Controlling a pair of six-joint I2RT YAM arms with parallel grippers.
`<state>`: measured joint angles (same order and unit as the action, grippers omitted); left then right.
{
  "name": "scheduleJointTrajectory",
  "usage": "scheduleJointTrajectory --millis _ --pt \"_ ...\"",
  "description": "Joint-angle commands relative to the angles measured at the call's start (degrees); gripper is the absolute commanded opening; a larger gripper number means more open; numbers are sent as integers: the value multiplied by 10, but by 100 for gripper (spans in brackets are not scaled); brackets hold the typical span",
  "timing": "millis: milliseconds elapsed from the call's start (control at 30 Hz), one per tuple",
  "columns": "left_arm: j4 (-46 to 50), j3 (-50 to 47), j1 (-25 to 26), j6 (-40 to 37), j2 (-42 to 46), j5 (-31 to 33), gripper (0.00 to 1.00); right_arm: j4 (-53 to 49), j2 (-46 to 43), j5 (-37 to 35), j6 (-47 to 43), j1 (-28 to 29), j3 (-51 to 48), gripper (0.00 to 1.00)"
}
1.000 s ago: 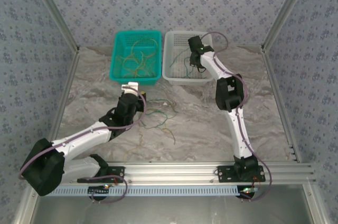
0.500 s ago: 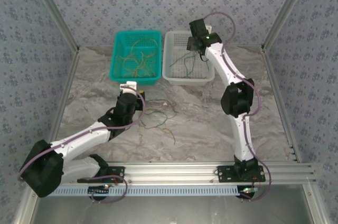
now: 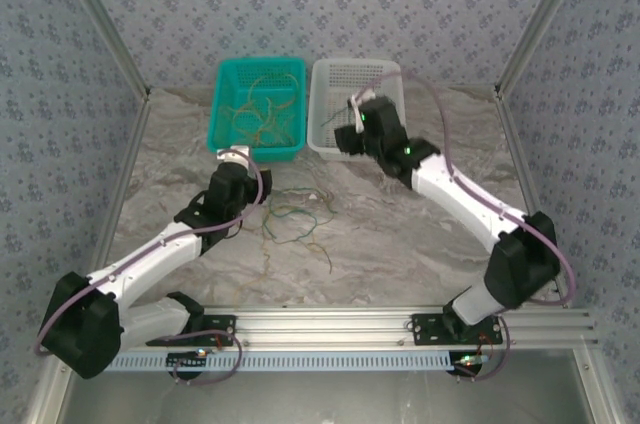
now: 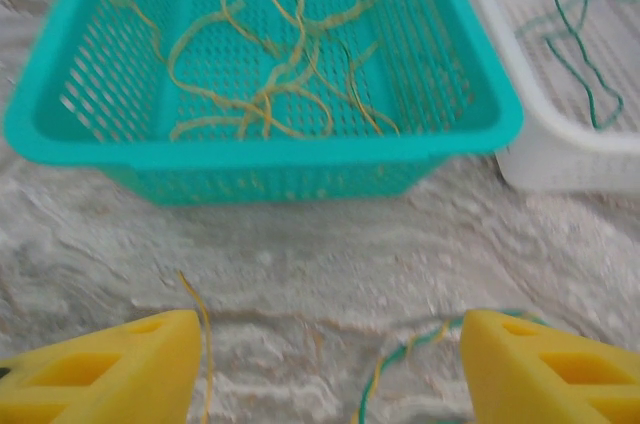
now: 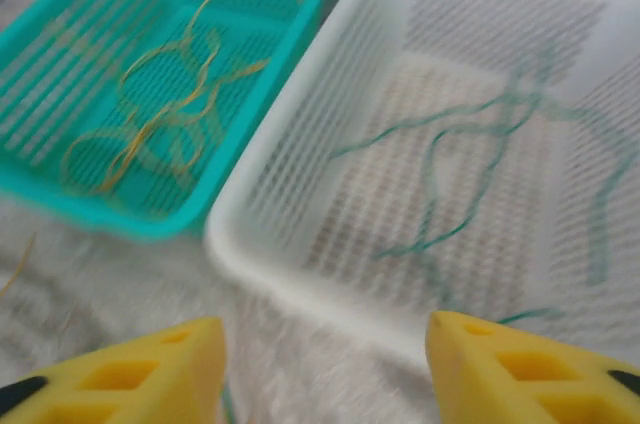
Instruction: Untangle the cables
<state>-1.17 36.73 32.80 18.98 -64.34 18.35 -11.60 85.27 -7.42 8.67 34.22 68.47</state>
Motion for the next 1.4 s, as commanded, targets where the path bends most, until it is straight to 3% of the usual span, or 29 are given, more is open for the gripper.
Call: scheduleJointTrajectory --millis 0,33,267,467,633,800,967,1100,1167,1367 --pt "69 11 9 -12 -16 -67 72 116 -17 75 4 8 -115 51" --pt "79 14 12 -14 -24 -70 78 117 -21 75 14 13 -138 50" --pt "68 35 34 -11 -132 -152 82 112 33 123 50 33 -193 58" --pt "30 61 61 11 -201 -125 82 111 125 161 76 39 -154 58" --pt "20 56 61 33 -196 -64 82 101 177 167 94 41 -129 45" --pt "15 41 61 24 -159 2 82 91 199 167 106 47 -116 13" --pt "1 22 59 19 -122 36 83 33 171 116 133 41 -83 0" --pt "-18 4 56 11 -69 55 84 -3 118 83 129 37 -57 0" --pt "-29 -5 49 3 -41 57 90 -11 93 67 118 37 -47 0" --pt "-72 -37 -27 6 52 -34 92 -5 14 84 76 37 -40 0"
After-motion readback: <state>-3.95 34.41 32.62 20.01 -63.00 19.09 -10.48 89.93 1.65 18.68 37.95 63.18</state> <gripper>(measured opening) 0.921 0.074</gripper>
